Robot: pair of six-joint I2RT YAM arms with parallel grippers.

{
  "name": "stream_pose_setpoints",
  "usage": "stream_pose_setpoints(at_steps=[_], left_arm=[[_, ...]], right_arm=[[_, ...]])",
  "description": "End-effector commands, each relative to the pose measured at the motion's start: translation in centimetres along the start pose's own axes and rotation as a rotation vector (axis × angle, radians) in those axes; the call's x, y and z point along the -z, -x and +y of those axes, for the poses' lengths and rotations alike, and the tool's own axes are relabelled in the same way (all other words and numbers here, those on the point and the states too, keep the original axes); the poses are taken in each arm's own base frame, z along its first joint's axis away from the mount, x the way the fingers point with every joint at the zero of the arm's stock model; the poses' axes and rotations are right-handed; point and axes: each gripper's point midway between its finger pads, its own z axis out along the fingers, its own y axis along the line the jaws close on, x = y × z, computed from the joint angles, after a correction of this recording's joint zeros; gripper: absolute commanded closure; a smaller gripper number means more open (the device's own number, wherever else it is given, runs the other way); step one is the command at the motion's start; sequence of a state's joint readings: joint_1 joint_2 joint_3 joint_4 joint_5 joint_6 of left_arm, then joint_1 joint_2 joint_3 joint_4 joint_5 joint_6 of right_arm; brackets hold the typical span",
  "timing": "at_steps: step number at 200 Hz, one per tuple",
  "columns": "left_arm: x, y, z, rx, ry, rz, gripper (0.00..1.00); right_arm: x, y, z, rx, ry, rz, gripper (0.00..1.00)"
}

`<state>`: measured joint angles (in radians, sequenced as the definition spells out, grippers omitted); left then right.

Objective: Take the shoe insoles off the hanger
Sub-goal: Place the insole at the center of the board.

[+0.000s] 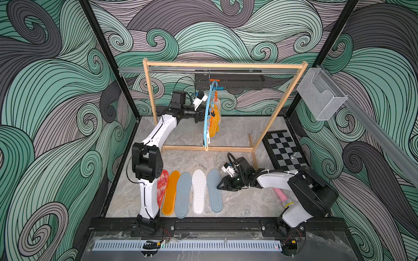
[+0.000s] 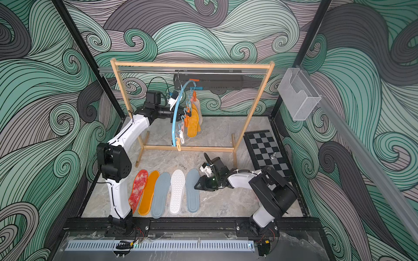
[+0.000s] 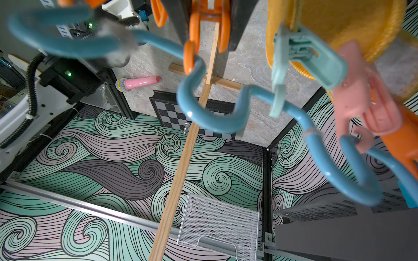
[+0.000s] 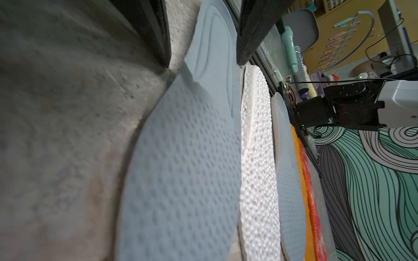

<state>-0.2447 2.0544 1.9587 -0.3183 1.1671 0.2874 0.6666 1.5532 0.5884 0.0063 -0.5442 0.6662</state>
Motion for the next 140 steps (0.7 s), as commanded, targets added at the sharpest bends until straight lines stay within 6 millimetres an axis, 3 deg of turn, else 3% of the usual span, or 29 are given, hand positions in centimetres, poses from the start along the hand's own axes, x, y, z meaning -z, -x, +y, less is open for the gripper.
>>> stream_pose_setpoints(at_steps=[1,14,40,68,118,140], left_arm=[[0.2,-0.6,0.3,0.019,0.033,0.025,0.97],[0.2,-0.6,0.3,0.019,0.033,0.024,0.97],[0.2,-0.5,0.3,0.018,0.034,0.023,0.97],[0.2,-0.5,0.4,0.022,0.033,0.020,0.97],[0.3,-0.6,0.4,0.019,0.043,0.021,0.97],[0.2,-0.6,0.5,0.026,0.039,0.020,0.97]], right_arm=[[1.9,-1.0,-1.9,0.037,-0.136,-0.023,0.50],[3.4,-1.0,-1.4,0.092,-0.153,-0.052,0.51],[7.4,-1.1,2.3,0.300,-0.075,-0.157,0.52],[11.6,-2.7,4.6,0.504,-0.013,-0.307,0.53],[13.9,-6.2,6.7,0.631,0.203,-0.479,0.54],[13.8,-6.6,6.3,0.621,0.217,-0.493,0.54]])
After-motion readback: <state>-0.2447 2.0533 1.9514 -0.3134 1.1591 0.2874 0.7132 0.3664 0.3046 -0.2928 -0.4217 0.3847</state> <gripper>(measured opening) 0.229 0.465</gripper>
